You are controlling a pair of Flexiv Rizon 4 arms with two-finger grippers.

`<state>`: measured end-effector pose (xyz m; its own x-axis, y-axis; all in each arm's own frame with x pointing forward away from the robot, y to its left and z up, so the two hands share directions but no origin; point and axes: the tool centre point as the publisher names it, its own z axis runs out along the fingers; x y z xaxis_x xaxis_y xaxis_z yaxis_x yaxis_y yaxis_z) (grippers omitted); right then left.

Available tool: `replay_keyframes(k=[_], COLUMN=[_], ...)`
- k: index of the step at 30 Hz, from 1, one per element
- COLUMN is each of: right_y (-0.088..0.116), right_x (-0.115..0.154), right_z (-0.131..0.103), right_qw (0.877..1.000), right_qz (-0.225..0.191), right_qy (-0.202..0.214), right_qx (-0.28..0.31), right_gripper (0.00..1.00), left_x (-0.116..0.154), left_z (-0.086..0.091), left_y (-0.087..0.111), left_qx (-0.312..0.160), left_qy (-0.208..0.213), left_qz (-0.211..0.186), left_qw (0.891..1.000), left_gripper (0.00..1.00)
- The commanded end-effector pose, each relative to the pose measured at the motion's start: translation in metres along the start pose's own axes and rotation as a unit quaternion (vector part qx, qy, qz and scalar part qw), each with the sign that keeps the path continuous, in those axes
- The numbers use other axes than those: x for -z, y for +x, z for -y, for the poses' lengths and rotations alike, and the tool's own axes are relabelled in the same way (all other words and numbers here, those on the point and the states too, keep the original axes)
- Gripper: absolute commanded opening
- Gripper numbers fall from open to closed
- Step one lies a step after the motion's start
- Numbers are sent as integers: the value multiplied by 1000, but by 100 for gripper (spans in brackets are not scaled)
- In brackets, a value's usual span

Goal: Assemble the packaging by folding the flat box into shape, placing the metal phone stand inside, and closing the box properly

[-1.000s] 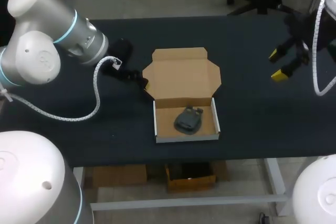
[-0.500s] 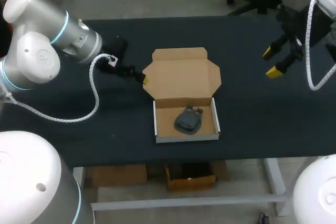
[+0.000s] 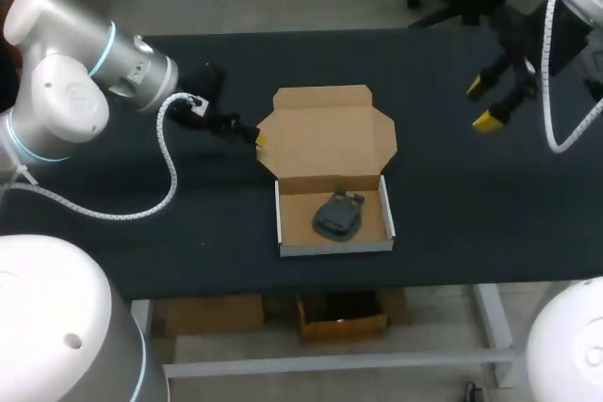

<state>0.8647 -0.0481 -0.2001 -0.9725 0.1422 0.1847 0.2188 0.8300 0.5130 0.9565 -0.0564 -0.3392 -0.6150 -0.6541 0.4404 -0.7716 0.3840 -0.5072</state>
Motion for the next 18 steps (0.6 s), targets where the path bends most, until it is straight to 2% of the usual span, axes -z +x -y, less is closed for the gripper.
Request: replay_keyframes(k=[1, 7, 13, 18], right_y=[-5, -14, -20, -23], right_x=[1, -4, -6, -8], right_z=[-6, -10, -13, -14], right_qw=[1000, 1000, 1000, 1000], right_qz=[-5, -11, -13, -14], right_qy=[9, 18, 25, 28], right_qx=[1, 1, -3, -5], right_gripper=[100, 100, 100, 100], left_x=[-1, -10, -19, -24], left_z=[-1, 0, 3, 7], left_y=[-4, -13, -8, 0], left_qx=[5, -7, -23, -34], left_qy=[-5, 11, 30, 40], left_qz=[-5, -61, -96, -108], left_qw=[1000, 998, 995, 993], left_gripper=[100, 100, 100, 100])
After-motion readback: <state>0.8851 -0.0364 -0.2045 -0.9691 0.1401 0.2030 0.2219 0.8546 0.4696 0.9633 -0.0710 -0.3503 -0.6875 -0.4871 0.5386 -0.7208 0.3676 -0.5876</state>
